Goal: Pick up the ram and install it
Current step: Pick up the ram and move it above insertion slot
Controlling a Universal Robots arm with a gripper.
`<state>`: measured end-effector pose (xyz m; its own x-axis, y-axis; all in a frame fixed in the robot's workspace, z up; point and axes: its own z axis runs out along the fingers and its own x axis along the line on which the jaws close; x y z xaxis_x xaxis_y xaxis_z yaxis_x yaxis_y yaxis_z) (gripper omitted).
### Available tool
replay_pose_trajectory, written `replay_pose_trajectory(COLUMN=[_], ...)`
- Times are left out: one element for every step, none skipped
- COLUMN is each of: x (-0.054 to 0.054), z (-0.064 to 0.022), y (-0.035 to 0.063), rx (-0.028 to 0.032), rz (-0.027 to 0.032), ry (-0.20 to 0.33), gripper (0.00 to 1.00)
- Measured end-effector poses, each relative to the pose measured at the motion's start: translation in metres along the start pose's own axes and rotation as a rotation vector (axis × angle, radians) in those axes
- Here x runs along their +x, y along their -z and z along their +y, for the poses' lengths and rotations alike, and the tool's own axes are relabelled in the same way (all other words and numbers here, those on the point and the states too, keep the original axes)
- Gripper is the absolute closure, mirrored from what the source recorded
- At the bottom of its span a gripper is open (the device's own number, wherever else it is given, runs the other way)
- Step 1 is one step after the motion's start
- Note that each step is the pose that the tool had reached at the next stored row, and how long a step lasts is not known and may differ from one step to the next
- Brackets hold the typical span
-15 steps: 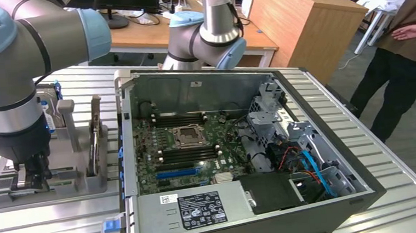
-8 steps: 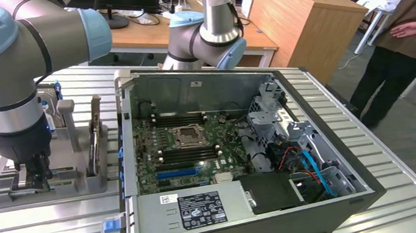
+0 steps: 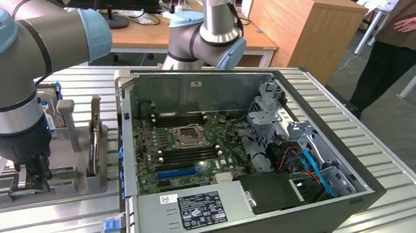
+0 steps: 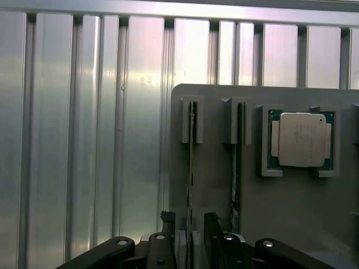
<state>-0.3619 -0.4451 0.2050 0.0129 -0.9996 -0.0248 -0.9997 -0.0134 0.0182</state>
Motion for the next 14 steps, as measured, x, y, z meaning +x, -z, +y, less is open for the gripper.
replay_pose_trajectory(x=[0.0000, 0.0000, 0.0001, 0.0001, 0.0001, 0.0001, 0.0001, 0.0001, 0.0001, 0.0001, 0.0001, 0.0001, 0.0001, 0.0001], z=[0.0000, 0.0000, 0.0000, 0.0000, 0.0000, 0.0000, 0.0000, 0.0000, 0.0000, -0.0001, -0.0001, 0.0000, -0.0001, -0.0001], y=[0.0000, 0.0000, -0.0003, -0.0008, -0.0012, -0.0017, -0.0021, -0.0024, -0.0028, -0.0032, -0.0034, -0.0034, -0.0034, -0.0035], rx=[-0.0001, 0.0000, 0.0000, 0.0000, -0.0001, -0.0001, -0.0001, -0.0002, -0.0001, -0.0001, 0.0000, -0.0002, -0.0002, -0.0001], rz=[0.0000, 0.0000, 0.0000, 0.0000, 0.0000, 0.0001, 0.0000, 0.0001, 0.0001, 0.0001, 0.0001, 0.0001, 0.0002, 0.0001], ry=[0.000, 0.000, 0.000, 0.000, 0.000, 0.000, 0.000, 0.000, 0.000, 0.000, 0.000, 0.000, 0.000, 0.000], gripper=[0.65, 0.65, 0.65, 0.65, 0.65, 0.65, 0.65, 0.65, 0.65, 0.65, 0.65, 0.65, 0.65, 0.65])
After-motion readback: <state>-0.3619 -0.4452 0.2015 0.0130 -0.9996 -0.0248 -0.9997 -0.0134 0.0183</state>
